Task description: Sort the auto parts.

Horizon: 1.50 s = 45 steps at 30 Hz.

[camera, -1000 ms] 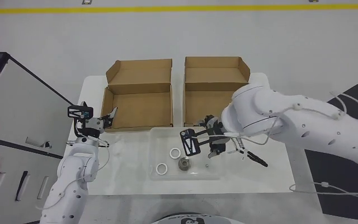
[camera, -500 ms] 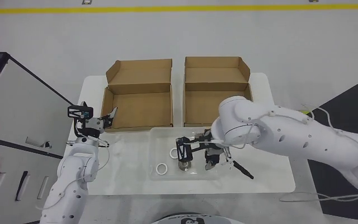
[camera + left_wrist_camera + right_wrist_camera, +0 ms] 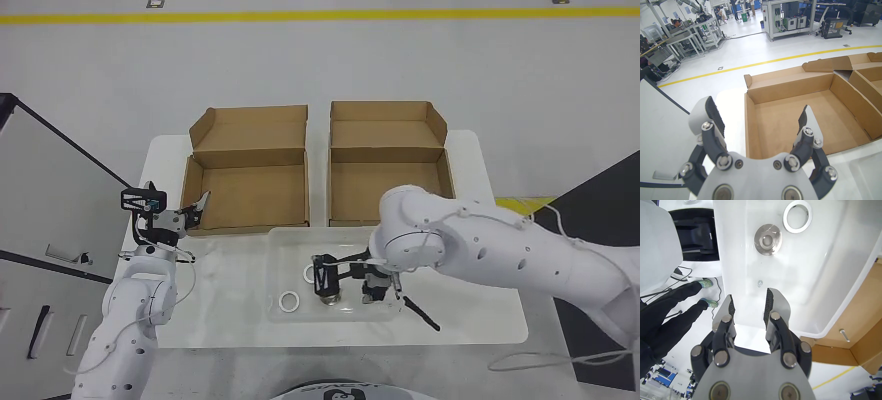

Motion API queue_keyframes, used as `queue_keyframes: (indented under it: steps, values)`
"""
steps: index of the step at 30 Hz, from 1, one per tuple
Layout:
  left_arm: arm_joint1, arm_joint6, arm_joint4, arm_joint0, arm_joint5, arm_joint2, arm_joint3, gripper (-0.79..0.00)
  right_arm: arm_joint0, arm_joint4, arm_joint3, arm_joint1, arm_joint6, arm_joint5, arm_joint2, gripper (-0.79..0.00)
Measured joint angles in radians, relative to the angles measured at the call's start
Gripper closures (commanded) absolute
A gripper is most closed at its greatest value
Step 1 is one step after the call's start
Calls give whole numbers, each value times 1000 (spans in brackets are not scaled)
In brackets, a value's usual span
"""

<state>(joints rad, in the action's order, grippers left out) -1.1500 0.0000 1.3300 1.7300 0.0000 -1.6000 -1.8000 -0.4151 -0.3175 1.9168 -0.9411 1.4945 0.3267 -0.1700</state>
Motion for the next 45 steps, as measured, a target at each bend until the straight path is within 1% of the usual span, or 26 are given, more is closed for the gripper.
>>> queue_keyframes:
  steps: [3,7,12,23,45]
  values:
    - [0,0,0,0,0,0,0,-785,-9,-16,-6,-2,4,-4,0,-388]
    - [0,0,0,0,0,0,0,-785,-31,-46,-16,-9,4,-4,0,-382]
    - [0,0,0,0,0,0,0,-785,-70,-96,-42,-24,16,-16,0,-363]
    - [0,0,0,0,0,0,0,-785,-132,-142,-92,-60,37,-37,0,-348]
    - [0,0,0,0,0,0,0,-785,-168,-186,-159,-81,41,-41,0,-336]
